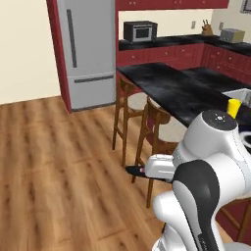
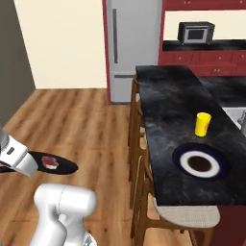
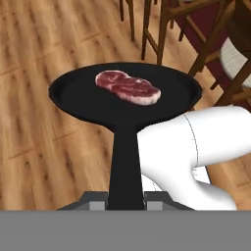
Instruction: Pick up the pan with the steak in it and place it on the dining table. Then place the steak on the plate.
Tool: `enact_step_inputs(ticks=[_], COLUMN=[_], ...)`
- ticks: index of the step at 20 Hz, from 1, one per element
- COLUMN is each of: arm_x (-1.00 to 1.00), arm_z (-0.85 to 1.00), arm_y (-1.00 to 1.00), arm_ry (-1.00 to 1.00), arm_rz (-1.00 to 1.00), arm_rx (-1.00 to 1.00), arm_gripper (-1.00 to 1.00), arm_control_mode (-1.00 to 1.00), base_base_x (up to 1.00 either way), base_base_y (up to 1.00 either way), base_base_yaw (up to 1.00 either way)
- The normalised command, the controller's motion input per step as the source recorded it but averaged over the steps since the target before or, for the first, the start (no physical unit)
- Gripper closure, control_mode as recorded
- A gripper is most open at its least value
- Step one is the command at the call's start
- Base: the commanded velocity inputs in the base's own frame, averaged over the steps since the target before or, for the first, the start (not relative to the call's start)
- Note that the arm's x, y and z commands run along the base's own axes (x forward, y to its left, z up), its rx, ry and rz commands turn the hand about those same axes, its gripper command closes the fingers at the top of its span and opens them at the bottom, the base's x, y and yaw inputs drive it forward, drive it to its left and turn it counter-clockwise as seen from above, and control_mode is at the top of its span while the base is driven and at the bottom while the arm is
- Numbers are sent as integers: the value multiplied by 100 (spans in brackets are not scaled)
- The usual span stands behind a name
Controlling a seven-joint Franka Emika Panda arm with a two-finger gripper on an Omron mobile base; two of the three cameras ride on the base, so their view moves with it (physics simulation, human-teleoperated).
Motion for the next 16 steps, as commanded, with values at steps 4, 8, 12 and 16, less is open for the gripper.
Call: enact_step_inputs(ticks=[4,8,12,16], arm_x=[0,0,0,0], arm_z=[0,0,0,0], arm_y=[0,0,0,0], arm_ry=[0,0,0,0], arm_rz=[0,0,0,0], arm_rx=[0,0,0,0], arm_gripper=[100,100,100,100], arm_control_mode=[100,100,100,100], base_base_x=[8,7,7,7], base_base_y=[9,12,14,14], base_base_yaw=[-44,-44,-45,-45])
